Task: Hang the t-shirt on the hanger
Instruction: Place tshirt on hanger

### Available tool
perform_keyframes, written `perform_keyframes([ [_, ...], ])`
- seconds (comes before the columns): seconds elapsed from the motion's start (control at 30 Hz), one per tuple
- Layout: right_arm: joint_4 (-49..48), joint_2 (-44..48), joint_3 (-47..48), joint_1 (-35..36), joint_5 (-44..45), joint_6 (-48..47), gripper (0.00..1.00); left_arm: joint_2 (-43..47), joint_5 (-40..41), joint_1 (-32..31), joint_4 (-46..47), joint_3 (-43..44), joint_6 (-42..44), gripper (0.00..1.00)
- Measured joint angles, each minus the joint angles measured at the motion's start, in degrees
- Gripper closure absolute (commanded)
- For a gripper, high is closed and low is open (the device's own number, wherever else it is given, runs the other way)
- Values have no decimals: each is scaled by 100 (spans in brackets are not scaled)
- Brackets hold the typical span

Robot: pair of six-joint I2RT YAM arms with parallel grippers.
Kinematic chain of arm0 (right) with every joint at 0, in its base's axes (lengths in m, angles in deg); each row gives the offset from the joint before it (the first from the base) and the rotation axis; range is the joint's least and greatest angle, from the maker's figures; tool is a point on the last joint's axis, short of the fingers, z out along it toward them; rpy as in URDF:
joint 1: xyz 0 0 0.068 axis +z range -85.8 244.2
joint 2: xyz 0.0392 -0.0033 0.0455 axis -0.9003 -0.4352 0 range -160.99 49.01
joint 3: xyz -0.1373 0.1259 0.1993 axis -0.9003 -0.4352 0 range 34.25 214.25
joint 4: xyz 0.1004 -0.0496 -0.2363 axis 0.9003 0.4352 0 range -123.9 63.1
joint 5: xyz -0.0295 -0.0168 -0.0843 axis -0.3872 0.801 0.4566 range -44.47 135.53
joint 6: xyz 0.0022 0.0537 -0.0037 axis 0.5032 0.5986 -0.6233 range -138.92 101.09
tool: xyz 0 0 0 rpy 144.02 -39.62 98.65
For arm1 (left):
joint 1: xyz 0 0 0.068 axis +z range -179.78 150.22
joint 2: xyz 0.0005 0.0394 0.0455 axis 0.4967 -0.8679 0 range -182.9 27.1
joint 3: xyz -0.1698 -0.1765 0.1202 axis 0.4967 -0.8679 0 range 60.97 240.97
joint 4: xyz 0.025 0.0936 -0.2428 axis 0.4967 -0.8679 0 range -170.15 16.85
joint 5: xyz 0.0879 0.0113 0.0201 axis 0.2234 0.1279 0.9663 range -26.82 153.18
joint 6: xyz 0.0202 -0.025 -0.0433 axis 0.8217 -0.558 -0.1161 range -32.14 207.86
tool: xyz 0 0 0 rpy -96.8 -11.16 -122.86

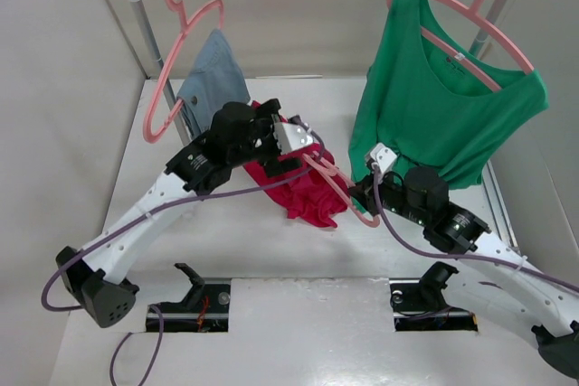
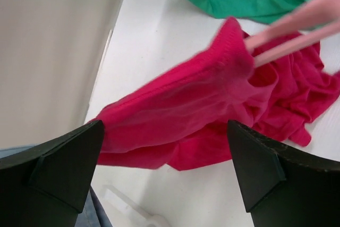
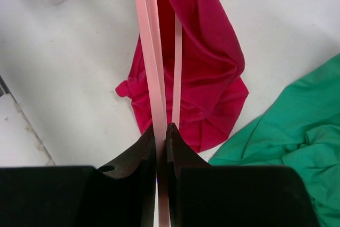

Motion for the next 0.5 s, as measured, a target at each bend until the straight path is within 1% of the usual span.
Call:
perform_keyframes([
  [0.07,22,-13,-7,0,-79,-44,100,234,-136,-7,205,-404,448,1],
  [0.13,39,-22,-7,0,-146,-81,100,293,-245,-4,328,-575,844,1],
  [0.27,46,-76,-7,0,-236,-149,100,61,-365,-4,433,-527,1447,1],
  [0.4,247,-203,-7,-22,-267,-240,100,-400,-435,9,525,-391,1790,1],
  [0.43,267,-260,-7,-22,-289,-269,100,-481,-463,11,525,-389,1871,3],
  [0.47,302,-308,-7,-22,-313,-282,100,-553,-498,17,507,-389,1965,11],
  [0.5,345,-356,-7,-22,-334,-299,100,-603,-522,20,490,-389,2041,23],
])
